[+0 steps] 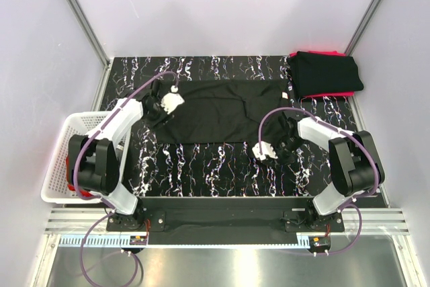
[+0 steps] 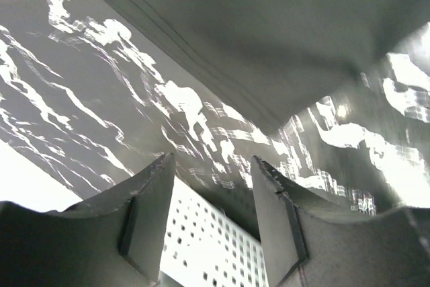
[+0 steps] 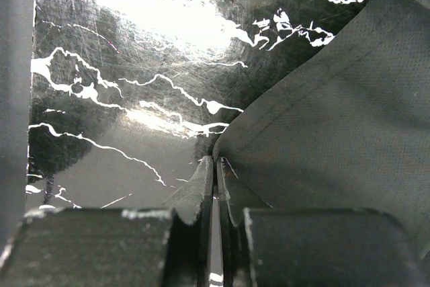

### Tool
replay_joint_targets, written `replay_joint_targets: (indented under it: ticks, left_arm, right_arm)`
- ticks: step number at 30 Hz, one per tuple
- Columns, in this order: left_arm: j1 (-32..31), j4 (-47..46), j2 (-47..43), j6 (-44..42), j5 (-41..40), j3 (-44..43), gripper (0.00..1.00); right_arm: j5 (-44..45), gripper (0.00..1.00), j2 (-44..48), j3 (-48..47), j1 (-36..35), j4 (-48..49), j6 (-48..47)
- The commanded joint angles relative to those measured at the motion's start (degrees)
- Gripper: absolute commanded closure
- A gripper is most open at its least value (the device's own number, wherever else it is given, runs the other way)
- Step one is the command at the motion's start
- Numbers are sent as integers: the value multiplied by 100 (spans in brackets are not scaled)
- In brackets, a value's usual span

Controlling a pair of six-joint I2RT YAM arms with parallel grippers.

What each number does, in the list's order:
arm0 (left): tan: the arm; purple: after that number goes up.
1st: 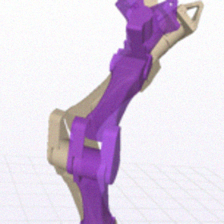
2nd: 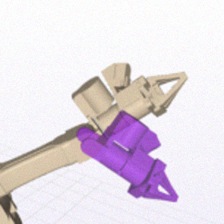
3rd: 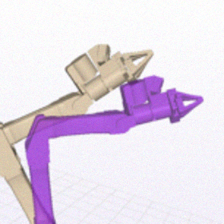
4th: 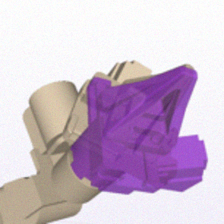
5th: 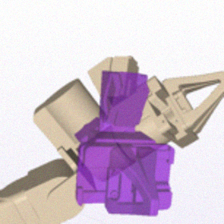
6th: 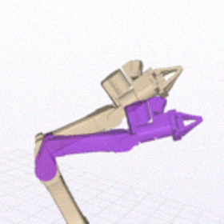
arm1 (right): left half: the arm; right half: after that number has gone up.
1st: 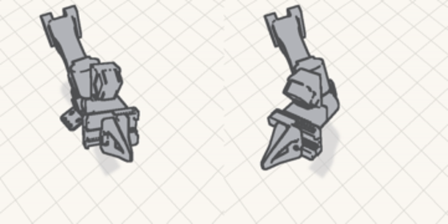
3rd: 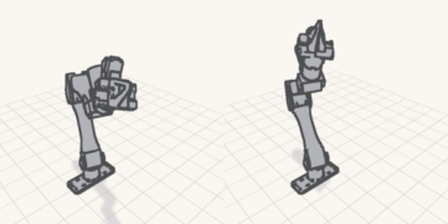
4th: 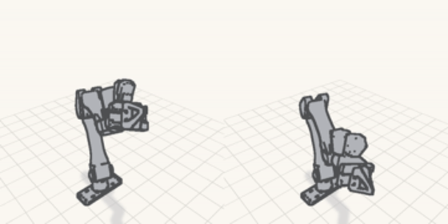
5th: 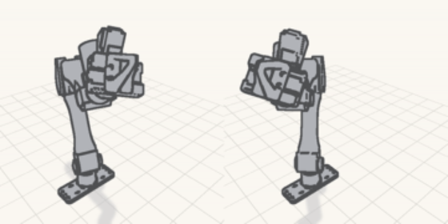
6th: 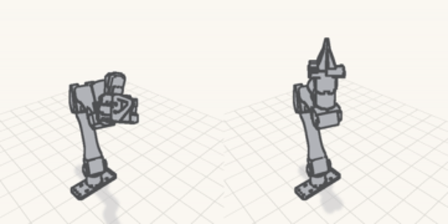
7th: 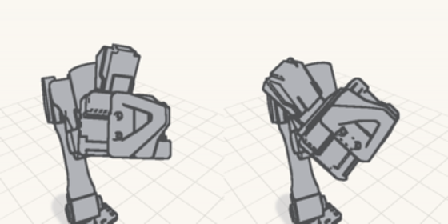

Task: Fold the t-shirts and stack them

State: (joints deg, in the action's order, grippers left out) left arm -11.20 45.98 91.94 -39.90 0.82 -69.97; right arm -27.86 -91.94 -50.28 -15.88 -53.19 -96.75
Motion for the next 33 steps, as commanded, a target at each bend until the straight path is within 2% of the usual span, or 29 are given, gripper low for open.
replay_joint_targets:
  ticks: [1, 7, 16, 26, 33]
  left_arm:
    - [22, 218, -160, -755, 506, 168, 45]
    - [22, 631, 341, -800, 814, -104, 41]
    - [22, 764, 1062, -703, 1043, -403, 45]
    - [30, 738, 1537, -756, 867, -324, 46]
    - [30, 325, 1687, -704, 648, -254, 46]
  right_arm:
    - [184, 93, -105, -113, -64, 37, 209]
    - [202, 92, -184, -210, -73, 63, 332]
    - [210, 91, -254, -316, -82, 72, 570]
    - [219, 91, -263, -333, -91, 72, 736]
    - [246, 90, -272, -377, -100, 72, 833]
